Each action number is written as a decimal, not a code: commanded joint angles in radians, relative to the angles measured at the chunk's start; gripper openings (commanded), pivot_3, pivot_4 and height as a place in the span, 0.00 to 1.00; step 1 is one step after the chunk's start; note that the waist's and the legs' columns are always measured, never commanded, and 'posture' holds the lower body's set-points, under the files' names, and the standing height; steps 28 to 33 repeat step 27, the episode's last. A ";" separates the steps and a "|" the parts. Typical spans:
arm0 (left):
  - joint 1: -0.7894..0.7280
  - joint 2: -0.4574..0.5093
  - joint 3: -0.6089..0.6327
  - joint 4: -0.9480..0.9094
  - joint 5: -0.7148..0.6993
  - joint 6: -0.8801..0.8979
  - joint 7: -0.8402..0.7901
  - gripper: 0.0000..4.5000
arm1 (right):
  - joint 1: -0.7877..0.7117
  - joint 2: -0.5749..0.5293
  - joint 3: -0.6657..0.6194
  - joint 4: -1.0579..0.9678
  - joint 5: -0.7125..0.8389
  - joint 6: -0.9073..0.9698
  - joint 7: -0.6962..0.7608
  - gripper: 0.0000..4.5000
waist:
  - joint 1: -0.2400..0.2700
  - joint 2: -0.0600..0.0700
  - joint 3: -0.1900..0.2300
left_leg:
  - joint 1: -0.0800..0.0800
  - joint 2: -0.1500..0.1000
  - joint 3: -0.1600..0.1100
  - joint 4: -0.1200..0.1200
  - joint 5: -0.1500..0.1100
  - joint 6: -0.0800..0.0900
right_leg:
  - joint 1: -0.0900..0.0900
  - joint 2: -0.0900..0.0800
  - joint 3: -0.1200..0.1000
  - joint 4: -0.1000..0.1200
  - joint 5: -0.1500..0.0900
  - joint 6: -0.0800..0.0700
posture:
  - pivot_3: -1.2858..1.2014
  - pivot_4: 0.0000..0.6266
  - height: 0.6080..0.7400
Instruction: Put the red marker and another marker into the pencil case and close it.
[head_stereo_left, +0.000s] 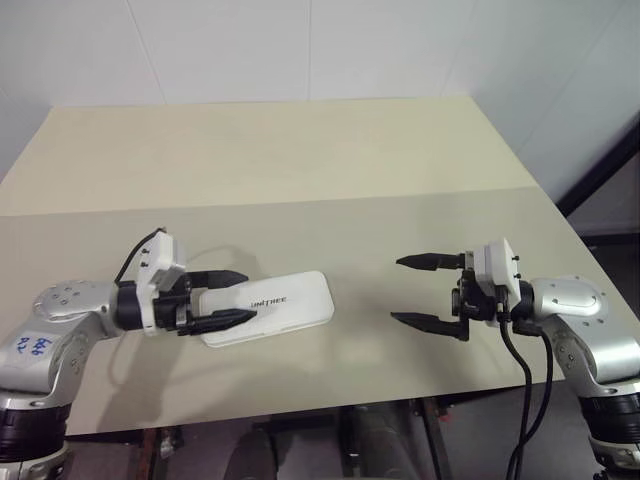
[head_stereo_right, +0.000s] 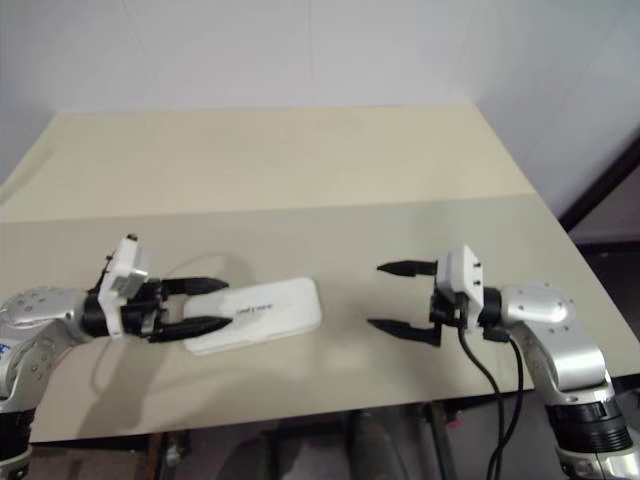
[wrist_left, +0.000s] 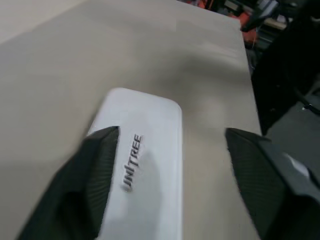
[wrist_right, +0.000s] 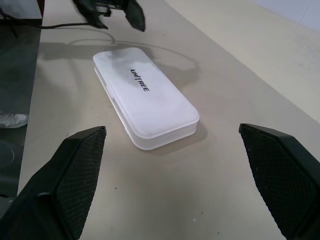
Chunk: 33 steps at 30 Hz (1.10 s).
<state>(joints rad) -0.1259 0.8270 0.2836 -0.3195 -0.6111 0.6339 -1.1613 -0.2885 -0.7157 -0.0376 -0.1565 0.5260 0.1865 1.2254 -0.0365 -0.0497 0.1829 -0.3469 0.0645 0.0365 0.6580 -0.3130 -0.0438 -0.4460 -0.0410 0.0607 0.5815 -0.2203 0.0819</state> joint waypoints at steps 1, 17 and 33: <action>0.000 0.027 0.059 0.001 -0.032 -0.086 -0.064 0.99 | -0.054 0.006 0.006 0.052 -0.017 -0.046 0.038 1.00 | -0.001 0.000 0.000 | 0.000 0.000 0.000 0.000 0.000 0.000 | 0.000 0.000 0.000 0.000 0.000 0.000 | 0.52 0.24 1.00; 0.199 0.004 0.284 0.153 0.000 -0.528 -0.198 0.99 | -0.056 -0.064 -0.091 0.195 -0.057 -0.132 0.065 1.00 | 0.003 0.003 0.002 | -0.001 0.001 0.003 -0.004 -0.006 0.002 | -0.001 0.000 -0.001 -0.005 0.000 0.000 | 0.52 0.24 1.00; 0.204 0.025 0.233 0.219 0.055 -0.631 -0.196 0.99 | -0.116 -0.016 -0.076 0.201 -0.080 -0.152 0.016 1.00 | 0.004 0.004 0.002 | 0.002 0.001 0.005 -0.004 -0.006 0.002 | 0.000 -0.001 0.000 -0.006 0.000 -0.001 | 0.52 0.24 1.00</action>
